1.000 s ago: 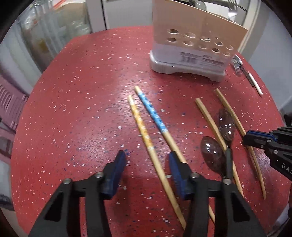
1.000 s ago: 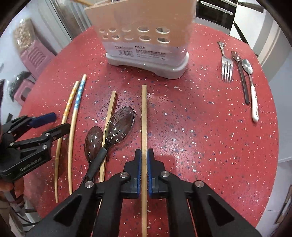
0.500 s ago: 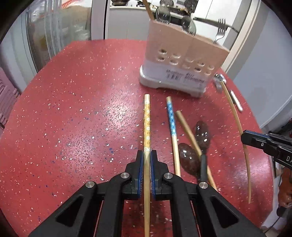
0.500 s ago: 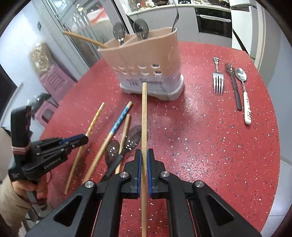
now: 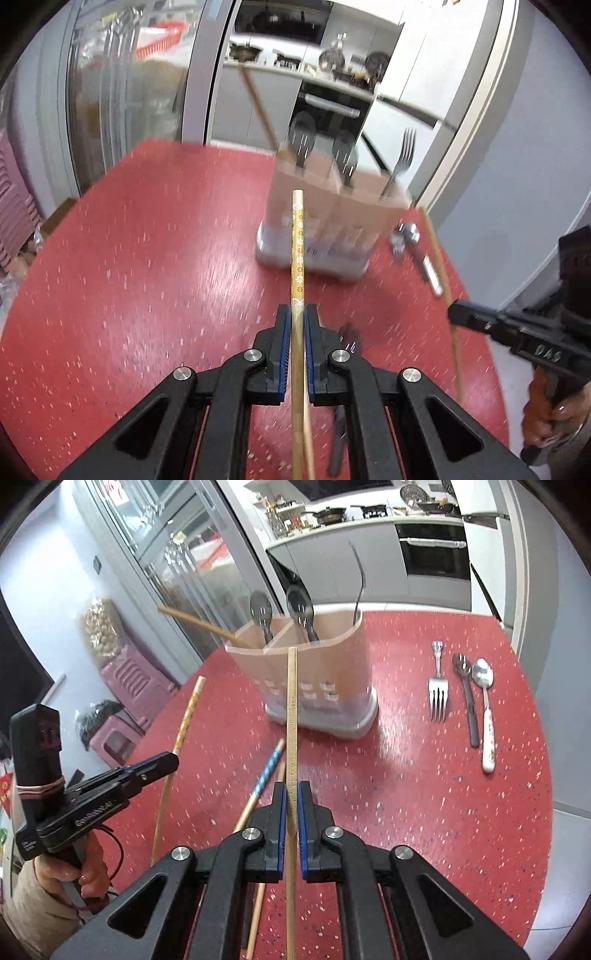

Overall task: Organize utensils
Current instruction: 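Carry the wooden chopstick with the right tool while the left tool carries its chopstick into the holder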

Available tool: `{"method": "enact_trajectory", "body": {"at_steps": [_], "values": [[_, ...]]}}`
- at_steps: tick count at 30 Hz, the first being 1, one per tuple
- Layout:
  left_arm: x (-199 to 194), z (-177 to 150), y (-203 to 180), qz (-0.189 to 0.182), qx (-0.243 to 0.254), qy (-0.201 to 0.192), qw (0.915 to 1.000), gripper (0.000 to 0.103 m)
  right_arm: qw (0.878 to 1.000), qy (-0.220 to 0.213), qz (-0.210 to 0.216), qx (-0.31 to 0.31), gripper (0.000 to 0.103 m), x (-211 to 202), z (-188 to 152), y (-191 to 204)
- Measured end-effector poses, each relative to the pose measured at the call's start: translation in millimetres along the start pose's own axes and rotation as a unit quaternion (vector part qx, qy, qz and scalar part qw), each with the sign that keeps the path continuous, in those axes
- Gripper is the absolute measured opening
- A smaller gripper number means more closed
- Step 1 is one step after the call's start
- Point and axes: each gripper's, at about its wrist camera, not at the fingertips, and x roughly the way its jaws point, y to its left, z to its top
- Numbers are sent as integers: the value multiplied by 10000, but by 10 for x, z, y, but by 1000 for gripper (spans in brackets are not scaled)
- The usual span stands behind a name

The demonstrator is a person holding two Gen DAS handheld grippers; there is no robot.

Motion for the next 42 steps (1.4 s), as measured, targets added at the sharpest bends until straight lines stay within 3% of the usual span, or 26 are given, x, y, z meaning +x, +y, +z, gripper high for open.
{"method": "enact_trajectory", "body": {"at_steps": [6, 12, 18, 24, 34, 42], "values": [[-201, 437, -118, -167, -17, -535, 9984, 32, 9994, -350, 38, -75, 6, -158, 268, 34], [-142, 898, -161, -287, -119, -870, 9957, 32, 9977, -679, 70, -2, 6, -248, 639, -2], [74, 1315, -264, -345, -170, -1156, 9925, 32, 9947, -1028, 33, 21, 6, -243, 1069, -26], [311, 1677, -273, -146, -211, -1506, 9883, 32, 9899, -1415, -20, -24, 6, -158, 1479, -41], [719, 1928, -201, 236, -336, -1881, 9813, 32, 9819, -1852, -257, -291, 6, 275, 1857, -40], [918, 1906, -248, 505, -193, -2379, 9698, 32, 9729, -2141, -504, -709, 6, 575, 1827, -24]]}}
